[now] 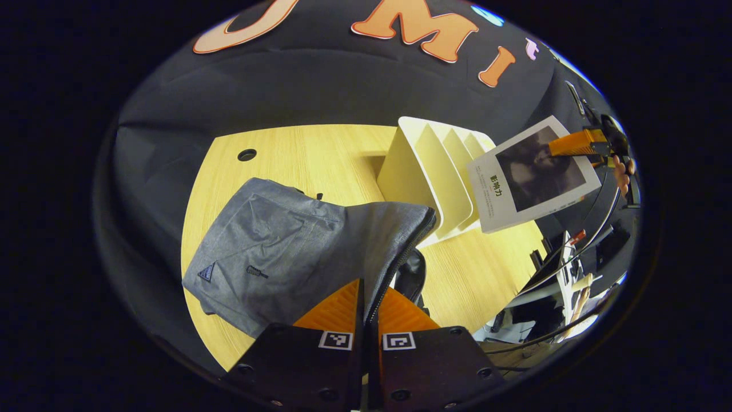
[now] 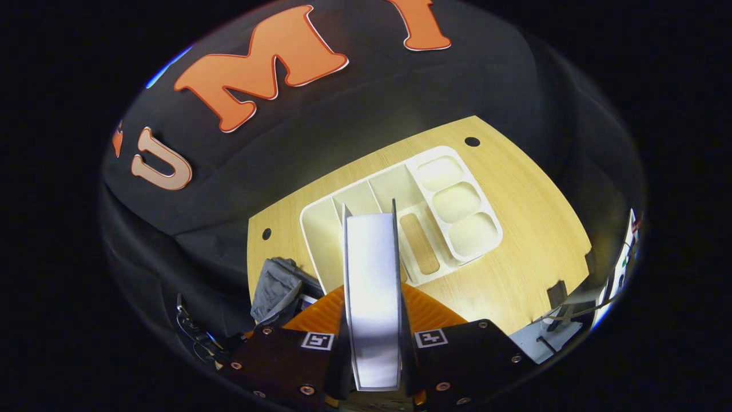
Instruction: Open the schoolbag, grab two books from the bookshelf and put them into the schoolbag.
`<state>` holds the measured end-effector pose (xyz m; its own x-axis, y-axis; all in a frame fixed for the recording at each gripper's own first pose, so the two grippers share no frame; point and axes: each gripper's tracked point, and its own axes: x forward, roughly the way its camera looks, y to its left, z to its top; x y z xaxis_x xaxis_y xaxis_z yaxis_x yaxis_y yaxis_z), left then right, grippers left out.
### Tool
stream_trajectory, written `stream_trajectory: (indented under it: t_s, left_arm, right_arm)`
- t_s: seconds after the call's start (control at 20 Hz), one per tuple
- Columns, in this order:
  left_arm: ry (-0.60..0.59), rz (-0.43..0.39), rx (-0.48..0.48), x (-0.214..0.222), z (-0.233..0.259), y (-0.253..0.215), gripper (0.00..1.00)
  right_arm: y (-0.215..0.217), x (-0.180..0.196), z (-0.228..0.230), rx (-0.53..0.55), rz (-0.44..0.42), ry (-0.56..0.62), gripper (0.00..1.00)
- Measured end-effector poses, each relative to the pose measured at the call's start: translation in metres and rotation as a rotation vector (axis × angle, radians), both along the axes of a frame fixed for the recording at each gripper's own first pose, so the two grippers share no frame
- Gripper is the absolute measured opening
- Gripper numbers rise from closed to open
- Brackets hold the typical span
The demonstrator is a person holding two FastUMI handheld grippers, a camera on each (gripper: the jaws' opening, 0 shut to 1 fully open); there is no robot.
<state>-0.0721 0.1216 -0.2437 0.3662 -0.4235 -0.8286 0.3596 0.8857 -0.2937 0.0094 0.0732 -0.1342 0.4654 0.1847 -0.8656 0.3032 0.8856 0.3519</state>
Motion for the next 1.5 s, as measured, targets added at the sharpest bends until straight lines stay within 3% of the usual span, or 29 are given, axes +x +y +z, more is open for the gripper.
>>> stream_trajectory:
  t_s: [0.55, 0.85, 1.1, 1.35, 1.5]
  left_arm:
    - [-0.017, -0.146, -0.019, 0.006, 0.003, 0.007, 0.05]
    - [-0.047, -0.158, -0.003, 0.011, 0.008, 0.012, 0.05]
    - [-0.068, -0.164, 0.011, 0.017, 0.016, 0.017, 0.05]
    - [-0.082, -0.169, 0.024, 0.023, 0.022, 0.019, 0.05]
    - [-0.098, -0.183, 0.035, 0.022, 0.029, 0.022, 0.05]
  right_arm:
    - [0.057, -0.072, -0.005, 0.18, -0.124, -0.101, 0.37]
    - [0.101, -0.098, -0.023, 0.338, -0.161, -0.13, 0.36]
    - [0.101, -0.104, -0.029, 0.346, -0.202, -0.178, 0.36]
    - [0.125, -0.114, -0.026, 0.492, -0.228, -0.219, 0.36]
    - [0.142, -0.124, -0.047, 0.519, -0.22, -0.197, 0.36]
